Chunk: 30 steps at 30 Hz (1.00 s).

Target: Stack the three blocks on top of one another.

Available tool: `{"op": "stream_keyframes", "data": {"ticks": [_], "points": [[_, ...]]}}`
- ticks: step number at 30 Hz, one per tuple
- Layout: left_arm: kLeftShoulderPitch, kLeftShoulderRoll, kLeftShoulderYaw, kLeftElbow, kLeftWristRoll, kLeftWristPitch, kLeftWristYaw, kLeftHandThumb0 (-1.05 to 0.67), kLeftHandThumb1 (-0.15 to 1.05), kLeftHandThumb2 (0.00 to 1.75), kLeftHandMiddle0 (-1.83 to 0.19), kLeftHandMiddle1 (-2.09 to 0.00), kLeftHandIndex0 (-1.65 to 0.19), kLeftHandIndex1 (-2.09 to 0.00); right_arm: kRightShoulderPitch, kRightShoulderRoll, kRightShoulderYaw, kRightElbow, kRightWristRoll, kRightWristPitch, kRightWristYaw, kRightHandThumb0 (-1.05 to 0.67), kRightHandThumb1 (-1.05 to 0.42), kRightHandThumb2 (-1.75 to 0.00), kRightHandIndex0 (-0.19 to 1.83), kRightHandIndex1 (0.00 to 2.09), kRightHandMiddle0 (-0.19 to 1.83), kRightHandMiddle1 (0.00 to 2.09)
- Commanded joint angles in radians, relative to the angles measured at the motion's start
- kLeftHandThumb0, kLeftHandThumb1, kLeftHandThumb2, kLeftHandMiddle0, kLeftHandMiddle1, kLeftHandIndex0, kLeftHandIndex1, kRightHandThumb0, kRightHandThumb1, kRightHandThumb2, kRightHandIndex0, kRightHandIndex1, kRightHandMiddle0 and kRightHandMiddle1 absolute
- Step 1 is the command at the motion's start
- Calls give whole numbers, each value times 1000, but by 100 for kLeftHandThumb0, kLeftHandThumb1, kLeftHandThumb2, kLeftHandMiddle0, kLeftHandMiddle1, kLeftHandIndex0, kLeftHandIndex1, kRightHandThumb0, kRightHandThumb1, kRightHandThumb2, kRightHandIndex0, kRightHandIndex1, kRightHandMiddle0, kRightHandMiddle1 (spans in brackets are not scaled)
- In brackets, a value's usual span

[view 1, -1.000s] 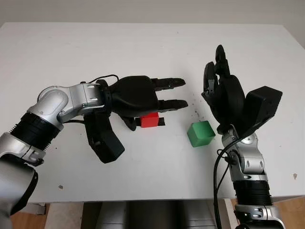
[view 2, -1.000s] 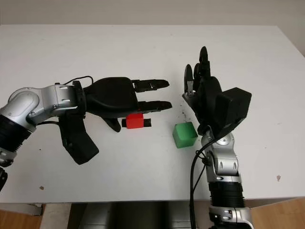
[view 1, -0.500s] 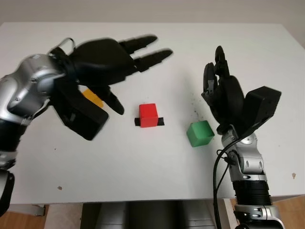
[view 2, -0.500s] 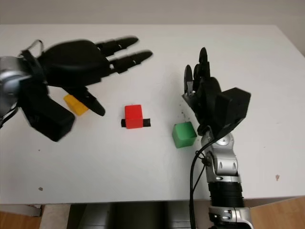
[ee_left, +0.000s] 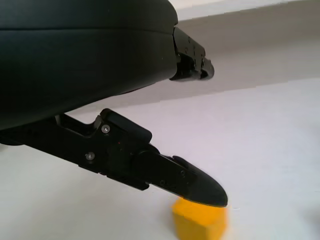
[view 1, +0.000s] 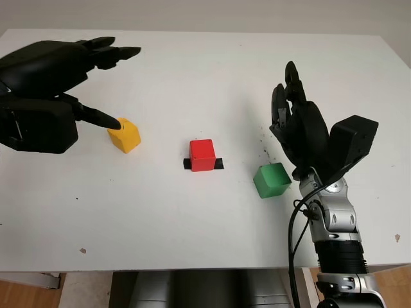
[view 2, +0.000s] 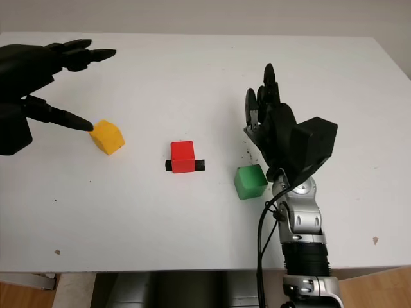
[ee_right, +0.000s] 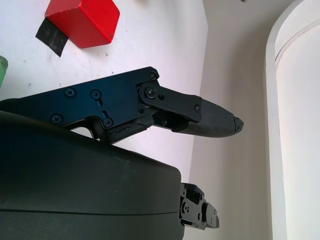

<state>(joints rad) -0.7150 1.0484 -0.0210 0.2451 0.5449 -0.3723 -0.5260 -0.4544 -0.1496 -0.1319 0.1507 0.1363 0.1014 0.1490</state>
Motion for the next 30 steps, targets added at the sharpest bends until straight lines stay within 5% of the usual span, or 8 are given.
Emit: {"op": "stream_keyframes", "data": {"ticks": [1, 12, 20, 30], "points": [[-35, 33, -30, 24, 42, -40, 23, -70, 91, 4, -2, -5, -23, -8, -15, -8, -5, -7, 7, 3, 2, -65, -105, -66, -19, 0, -19, 0], [-86, 10, -164, 116, 262, -131, 161, -63, 87, 4, 4, -4, -28, -7, -24, -7, 0, -1, 0, 15, -6, -64, -105, -67, -19, 0, -19, 0], [-115, -68, -228, 159, 294, -104, 166, -57, 85, 5, 4, -5, -34, -8, -21, -9, -6, 3, 6, 9, -3, -65, -105, -66, -19, 0, -19, 0], [-149, -112, -299, 267, 369, -138, 295, -60, 86, 6, -1, -6, -37, -8, -8, -20, -9, -11, 6, 7, 4, -67, -105, -65, -19, 0, -19, 0]]}}
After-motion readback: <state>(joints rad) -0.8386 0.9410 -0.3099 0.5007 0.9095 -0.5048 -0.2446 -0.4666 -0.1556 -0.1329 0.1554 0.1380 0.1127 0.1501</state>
